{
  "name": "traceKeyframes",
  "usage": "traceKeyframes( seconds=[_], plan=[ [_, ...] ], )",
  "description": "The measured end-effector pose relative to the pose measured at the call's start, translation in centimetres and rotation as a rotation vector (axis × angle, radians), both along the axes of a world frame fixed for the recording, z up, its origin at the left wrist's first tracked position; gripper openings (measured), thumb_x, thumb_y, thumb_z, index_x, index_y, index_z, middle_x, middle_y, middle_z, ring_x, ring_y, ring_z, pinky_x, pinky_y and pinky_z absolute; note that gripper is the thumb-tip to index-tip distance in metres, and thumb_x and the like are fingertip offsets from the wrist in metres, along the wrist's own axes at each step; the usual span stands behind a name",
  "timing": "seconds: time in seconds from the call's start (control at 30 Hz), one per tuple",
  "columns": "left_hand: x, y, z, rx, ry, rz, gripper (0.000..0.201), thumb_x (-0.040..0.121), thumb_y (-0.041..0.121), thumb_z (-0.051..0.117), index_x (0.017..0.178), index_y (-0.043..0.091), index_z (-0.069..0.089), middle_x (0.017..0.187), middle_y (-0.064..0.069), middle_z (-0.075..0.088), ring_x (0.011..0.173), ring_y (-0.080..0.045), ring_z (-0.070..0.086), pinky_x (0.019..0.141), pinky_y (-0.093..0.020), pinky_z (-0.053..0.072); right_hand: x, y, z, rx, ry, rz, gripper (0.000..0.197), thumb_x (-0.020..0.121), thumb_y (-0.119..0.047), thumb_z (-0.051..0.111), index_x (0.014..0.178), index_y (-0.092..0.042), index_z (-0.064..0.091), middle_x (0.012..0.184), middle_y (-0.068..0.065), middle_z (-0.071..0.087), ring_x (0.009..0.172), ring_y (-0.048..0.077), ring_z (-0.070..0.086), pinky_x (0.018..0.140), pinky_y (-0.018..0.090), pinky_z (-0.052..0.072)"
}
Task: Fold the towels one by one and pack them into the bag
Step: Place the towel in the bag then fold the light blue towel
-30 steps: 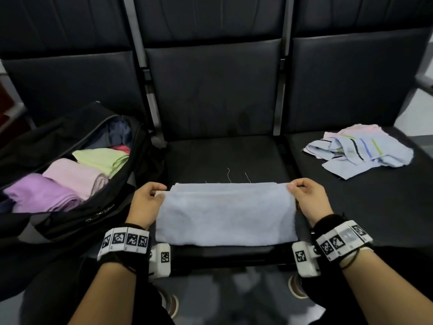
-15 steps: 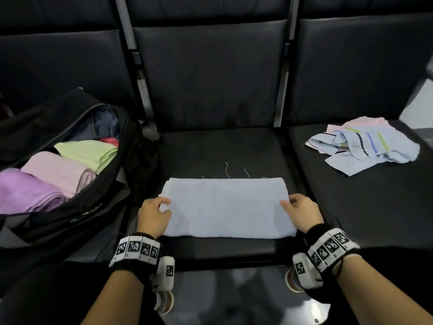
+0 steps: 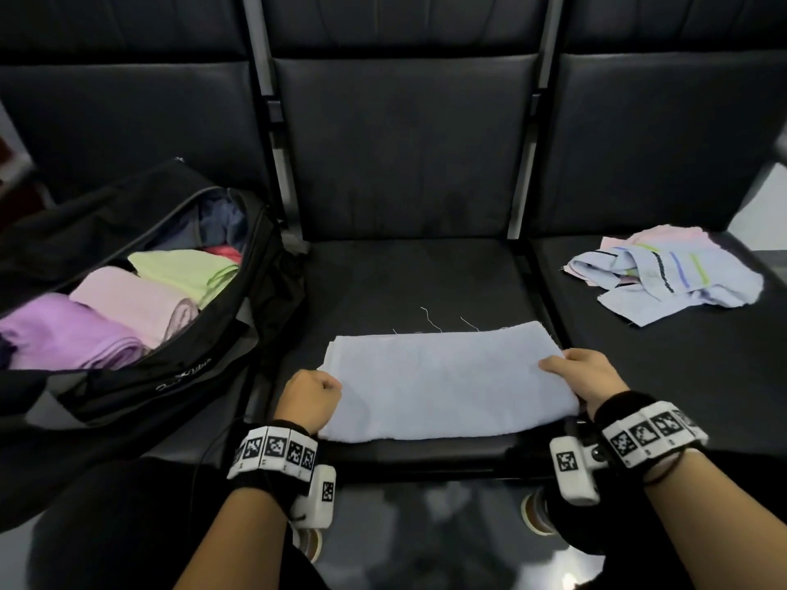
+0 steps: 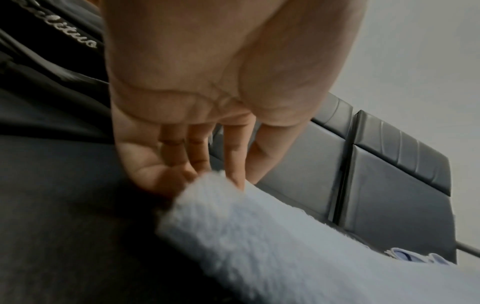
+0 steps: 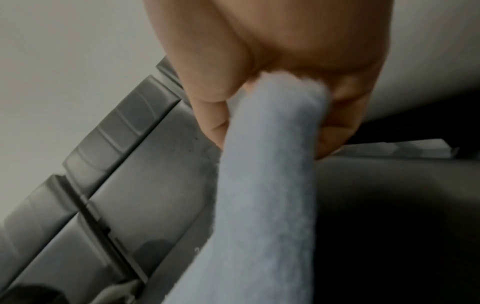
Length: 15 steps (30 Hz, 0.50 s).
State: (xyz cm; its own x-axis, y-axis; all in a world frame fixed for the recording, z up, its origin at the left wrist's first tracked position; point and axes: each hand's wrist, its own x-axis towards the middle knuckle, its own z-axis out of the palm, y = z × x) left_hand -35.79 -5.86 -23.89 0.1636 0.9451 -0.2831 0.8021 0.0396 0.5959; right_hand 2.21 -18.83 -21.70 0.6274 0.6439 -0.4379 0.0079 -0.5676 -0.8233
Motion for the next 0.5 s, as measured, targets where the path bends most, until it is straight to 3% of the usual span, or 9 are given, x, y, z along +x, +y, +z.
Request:
traceKeyframes(
  seconds=[0.1,0.2,0.33,0.4,0.5],
  plan=[
    [0.7,-0.5,0.7,-0.025,0.056,-0.047,0.025,0.091,0.013,0.052,0.092,0.009,0.077,0.103,-0.009,0.072,0.102,-0.028,0.065,0.09,-0.034,0.053,0.2,-0.2,1.7,0.004,0.213,0.006,0.017,0.084,-0.002,0.07,0.096,0.01,0.068,0.088,0.024,0.07,0.075,0.031,0.067,0.071,0.036,0.054],
    [1.2,-0.5,1.3,0.024,-0.009,-0.023,0.021,0.089,0.014,0.056,0.089,0.016,0.077,0.103,-0.008,0.069,0.099,-0.026,0.064,0.09,-0.036,0.053,-1.3,0.2,3.4,0.062,0.353,0.079,0.021,0.085,0.003,0.064,0.105,0.004,0.069,0.096,0.022,0.074,0.079,0.03,0.072,0.076,0.037,0.057],
    [1.8,-0.3,2.3,0.044,-0.211,0.008,0.015,0.087,0.014,0.064,0.086,0.025,0.072,0.095,-0.003,0.066,0.089,-0.018,0.062,0.082,-0.027,0.047,-5.7,1.9,5.2,0.143,0.349,0.191,0.028,0.084,0.004,0.062,0.109,-0.005,0.069,0.099,0.022,0.07,0.087,0.032,0.068,0.08,0.043,0.05],
    [1.9,-0.4,2.7,0.008,-0.338,0.043,0.014,0.088,0.013,0.064,0.089,0.025,0.072,0.089,0.002,0.066,0.081,-0.015,0.061,0.076,-0.026,0.045,-8.5,3.2,5.7,0.162,0.336,0.23,0.031,0.083,0.005,0.062,0.11,-0.007,0.069,0.094,0.019,0.066,0.085,0.031,0.063,0.077,0.045,0.044],
    [2.0,-0.7,3.4,-0.157,-0.577,0.157,0.011,0.093,0.012,0.061,0.095,0.018,0.07,0.09,0.0,0.067,0.075,-0.016,0.062,0.064,-0.029,0.048,-13.1,5.1,6.2,0.172,0.316,0.326,0.032,0.083,0.004,0.064,0.107,-0.017,0.07,0.079,0.006,0.062,0.07,0.022,0.062,0.061,0.033,0.046]
  ],
)
